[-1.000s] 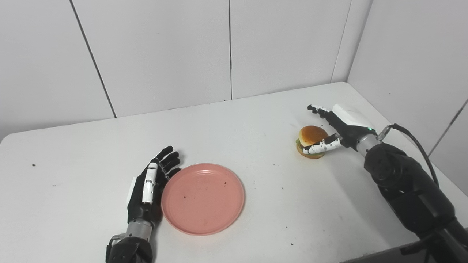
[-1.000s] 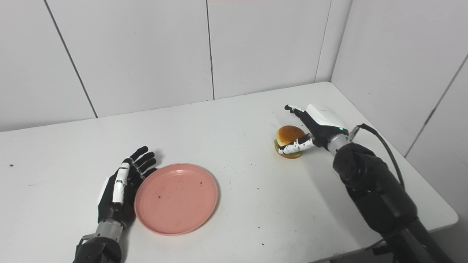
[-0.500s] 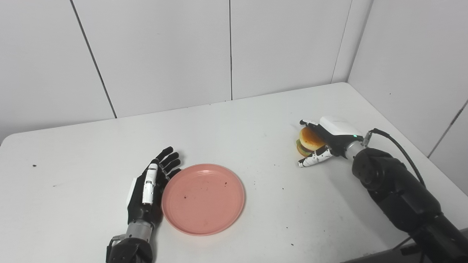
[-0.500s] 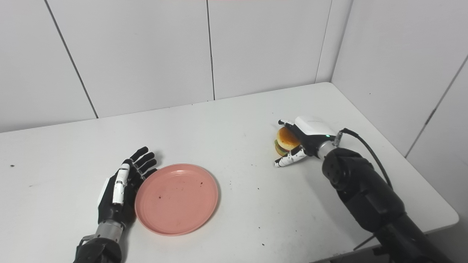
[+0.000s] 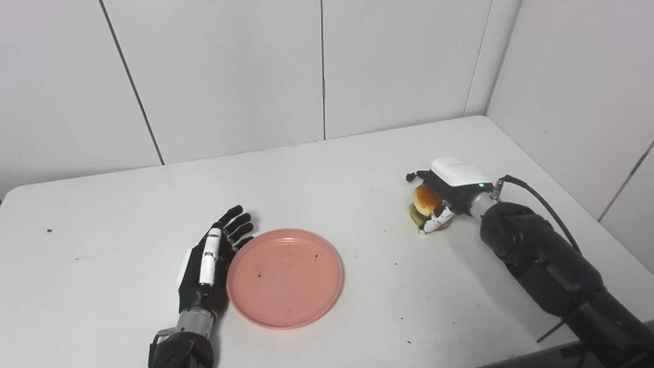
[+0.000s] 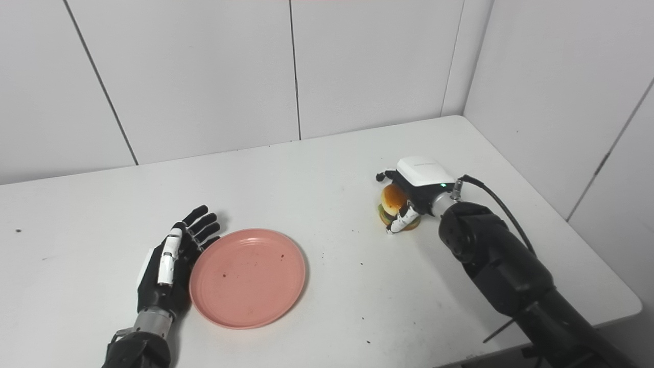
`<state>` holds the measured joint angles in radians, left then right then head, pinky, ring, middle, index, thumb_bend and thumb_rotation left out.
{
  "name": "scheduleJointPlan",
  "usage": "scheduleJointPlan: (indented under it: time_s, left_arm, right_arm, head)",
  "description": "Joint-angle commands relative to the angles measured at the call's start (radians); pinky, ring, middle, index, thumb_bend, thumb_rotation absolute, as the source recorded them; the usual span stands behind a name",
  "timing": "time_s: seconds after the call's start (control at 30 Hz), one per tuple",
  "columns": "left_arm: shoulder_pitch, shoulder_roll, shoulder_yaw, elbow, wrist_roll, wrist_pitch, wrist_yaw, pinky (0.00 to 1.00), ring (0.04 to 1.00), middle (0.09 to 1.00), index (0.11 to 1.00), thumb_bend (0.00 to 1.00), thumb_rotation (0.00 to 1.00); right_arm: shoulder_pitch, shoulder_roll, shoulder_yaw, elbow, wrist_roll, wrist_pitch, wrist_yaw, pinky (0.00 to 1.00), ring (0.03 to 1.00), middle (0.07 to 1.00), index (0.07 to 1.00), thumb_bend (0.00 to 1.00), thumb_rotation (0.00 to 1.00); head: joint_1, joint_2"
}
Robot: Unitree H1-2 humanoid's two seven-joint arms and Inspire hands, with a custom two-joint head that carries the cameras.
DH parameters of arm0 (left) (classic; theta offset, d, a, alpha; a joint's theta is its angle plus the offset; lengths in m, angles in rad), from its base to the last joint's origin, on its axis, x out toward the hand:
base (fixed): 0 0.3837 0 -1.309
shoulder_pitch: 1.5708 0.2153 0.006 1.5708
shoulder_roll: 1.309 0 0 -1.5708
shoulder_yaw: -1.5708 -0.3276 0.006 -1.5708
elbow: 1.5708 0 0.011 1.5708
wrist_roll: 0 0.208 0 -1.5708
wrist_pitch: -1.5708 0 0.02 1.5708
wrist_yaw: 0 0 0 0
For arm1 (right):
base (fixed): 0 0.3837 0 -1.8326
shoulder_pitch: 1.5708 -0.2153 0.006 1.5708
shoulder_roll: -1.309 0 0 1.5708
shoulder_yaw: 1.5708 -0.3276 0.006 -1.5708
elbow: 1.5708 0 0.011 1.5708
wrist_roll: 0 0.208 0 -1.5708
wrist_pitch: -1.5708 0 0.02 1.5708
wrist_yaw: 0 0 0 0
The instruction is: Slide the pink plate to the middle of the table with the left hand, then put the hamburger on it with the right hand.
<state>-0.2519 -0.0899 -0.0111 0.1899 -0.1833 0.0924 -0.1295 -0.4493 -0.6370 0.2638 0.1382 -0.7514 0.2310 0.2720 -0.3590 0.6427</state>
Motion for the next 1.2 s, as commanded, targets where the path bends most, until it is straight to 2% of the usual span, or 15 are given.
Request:
scheduleJointPlan:
  time_s: [0.0,0.13,0.23,0.27,0.43,0.5,0.6,0.83,1.03,1.17]
  left_arm:
    - [0.001,-0.006,0.003,0.002,-0.008,0.022,0.006,0.76,0.809,0.792,0.755,0.2,0.94]
    - [0.001,-0.004,0.002,-0.001,-0.008,0.033,0.004,0.77,0.816,0.797,0.762,0.21,0.94]
    - [0.001,-0.003,0.002,0.005,-0.012,0.024,-0.003,0.77,0.818,0.801,0.764,0.2,0.95]
    - [0.001,-0.002,0.0,0.006,-0.012,0.023,-0.003,0.77,0.817,0.8,0.763,0.21,0.95]
    - [0.003,-0.007,-0.001,0.007,-0.012,0.021,0.004,0.77,0.817,0.801,0.767,0.2,0.97]
    - [0.004,-0.01,0.0,0.006,-0.011,0.024,0.009,0.76,0.808,0.792,0.758,0.2,0.93]
    - [0.005,-0.011,-0.002,0.003,-0.012,0.024,0.007,0.76,0.804,0.787,0.757,0.2,0.95]
    - [0.008,-0.015,-0.009,-0.001,-0.009,0.02,0.006,0.77,0.807,0.786,0.757,0.21,0.96]
    - [0.01,-0.029,-0.012,0.007,-0.003,0.001,0.015,0.75,0.789,0.77,0.742,0.2,0.94]
    - [0.01,-0.034,-0.018,0.018,0.008,-0.016,0.017,0.74,0.785,0.769,0.741,0.21,0.94]
  right_arm:
    - [-0.017,-0.03,-0.019,-0.01,-0.003,-0.029,-0.021,0.21,0.306,0.475,0.679,0.55,0.0]
    - [-0.01,-0.028,-0.027,-0.025,-0.007,-0.043,-0.053,0.18,0.273,0.471,0.639,0.55,0.0]
    - [-0.001,-0.012,-0.045,-0.031,0.0,-0.075,-0.118,0.18,0.265,0.47,0.601,0.55,0.0]
    - [0.001,-0.008,-0.049,-0.032,0.001,-0.085,-0.137,0.19,0.271,0.471,0.525,0.53,0.0]
    - [0.004,0.014,-0.064,-0.062,0.0,-0.072,-0.156,0.15,0.228,0.47,0.488,0.52,0.0]
    - [0.008,0.026,-0.07,-0.083,0.0,-0.071,-0.163,0.14,0.208,0.469,0.486,0.52,0.0]
    - [0.012,0.045,-0.078,-0.132,0.008,-0.052,-0.139,0.13,0.195,0.469,0.484,0.52,0.0]
    - [0.006,0.087,-0.079,-0.24,0.045,-0.072,-0.088,0.12,0.189,0.469,0.483,0.52,0.0]
    - [-0.019,0.152,-0.053,-0.312,0.084,-0.073,-0.035,0.12,0.184,0.469,0.483,0.52,0.0]
    - [-0.033,0.179,-0.029,-0.343,0.079,-0.072,0.005,0.13,0.196,0.469,0.483,0.52,0.0]
  head:
    - [0.003,0.0]
    - [0.005,-0.001]
    - [0.007,0.0]
    - [0.01,0.001]
    - [0.015,0.004]
    - [0.017,0.006]
    - [0.028,0.012]
    - [0.063,0.019]
    - [0.157,0.031]
    - [0.194,0.032]
